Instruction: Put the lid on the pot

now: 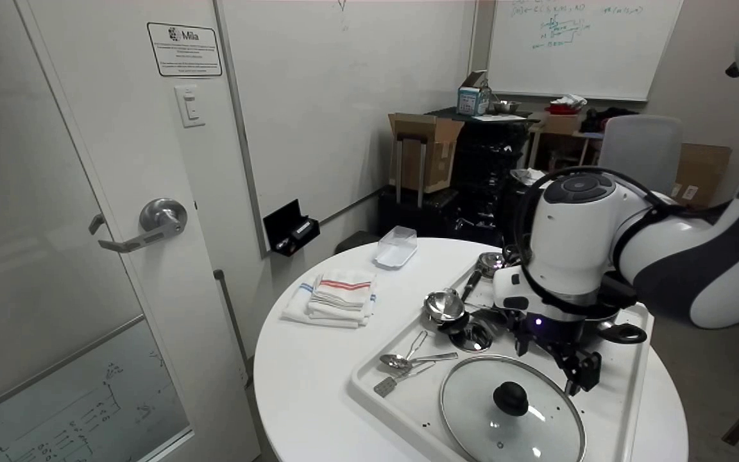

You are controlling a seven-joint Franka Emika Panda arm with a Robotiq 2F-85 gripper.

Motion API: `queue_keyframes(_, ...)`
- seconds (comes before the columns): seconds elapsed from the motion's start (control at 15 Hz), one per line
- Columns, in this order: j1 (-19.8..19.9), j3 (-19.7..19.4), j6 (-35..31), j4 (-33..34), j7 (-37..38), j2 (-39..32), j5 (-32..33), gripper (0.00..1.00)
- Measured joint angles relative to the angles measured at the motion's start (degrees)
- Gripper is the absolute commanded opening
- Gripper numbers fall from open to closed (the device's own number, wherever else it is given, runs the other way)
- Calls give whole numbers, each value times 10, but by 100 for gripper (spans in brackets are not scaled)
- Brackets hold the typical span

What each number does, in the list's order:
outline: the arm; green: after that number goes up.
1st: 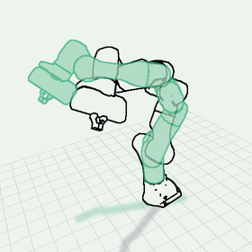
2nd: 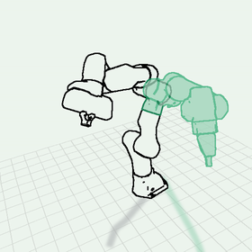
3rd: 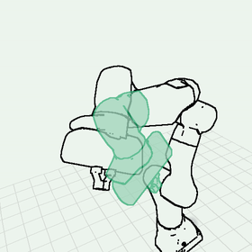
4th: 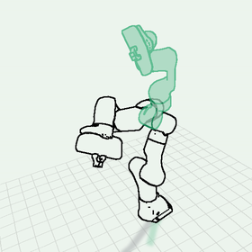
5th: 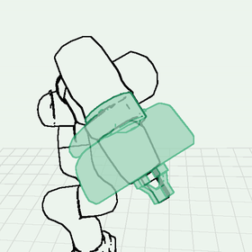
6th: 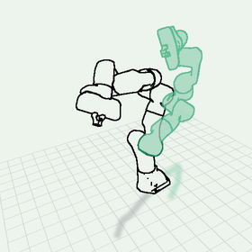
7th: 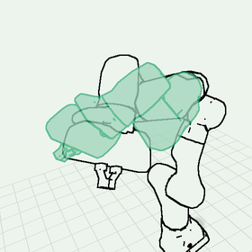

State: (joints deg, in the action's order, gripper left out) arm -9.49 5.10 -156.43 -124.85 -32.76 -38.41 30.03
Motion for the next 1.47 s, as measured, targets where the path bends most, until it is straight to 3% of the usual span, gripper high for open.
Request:
queue_keyframes(0.67, -26, -16, -7, 103, 1, -101, 15, 99)
queue_keyframes(0.73, -27, -16, -7, 108, 1, -106, 15, 75)
queue_keyframes(0.93, -28, -16, -7, 117, 1, -115, 15, 66)
queue_keyframes(1.27, -28, -15, -7, 119, 1, -117, 15, 27)
queue_keyframes(1.47, -28, -15, -7, 120, 1, -117, 15, 25)
